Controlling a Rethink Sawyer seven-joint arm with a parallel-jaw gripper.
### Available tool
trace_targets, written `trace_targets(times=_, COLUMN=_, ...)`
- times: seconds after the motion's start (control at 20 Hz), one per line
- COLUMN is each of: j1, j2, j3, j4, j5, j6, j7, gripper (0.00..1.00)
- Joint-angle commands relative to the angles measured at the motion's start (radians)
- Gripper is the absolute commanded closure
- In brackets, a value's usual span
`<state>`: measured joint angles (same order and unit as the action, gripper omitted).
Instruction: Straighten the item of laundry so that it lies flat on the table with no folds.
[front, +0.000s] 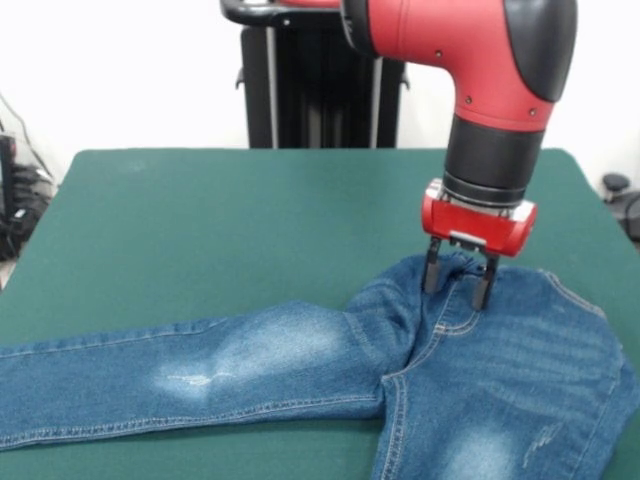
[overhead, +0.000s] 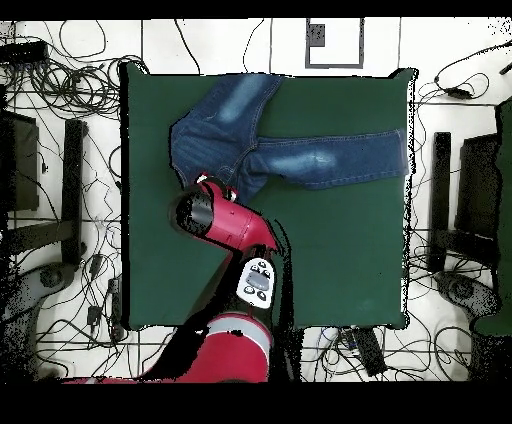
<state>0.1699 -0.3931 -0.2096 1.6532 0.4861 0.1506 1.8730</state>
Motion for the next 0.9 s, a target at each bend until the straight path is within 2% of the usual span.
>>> trace_targets(times=0.05, j1=-0.005, j2=0.073, j3=0.13, j4=0.084, j5=-0.038, j6=-0.054, j7=0.177, gripper=0.0)
trace_targets(times=0.9, j1=-0.007, j2=0.074, j3=0.136, j4=0.09, j5=-0.042, j6=-0.071, j7=0.178, gripper=0.0)
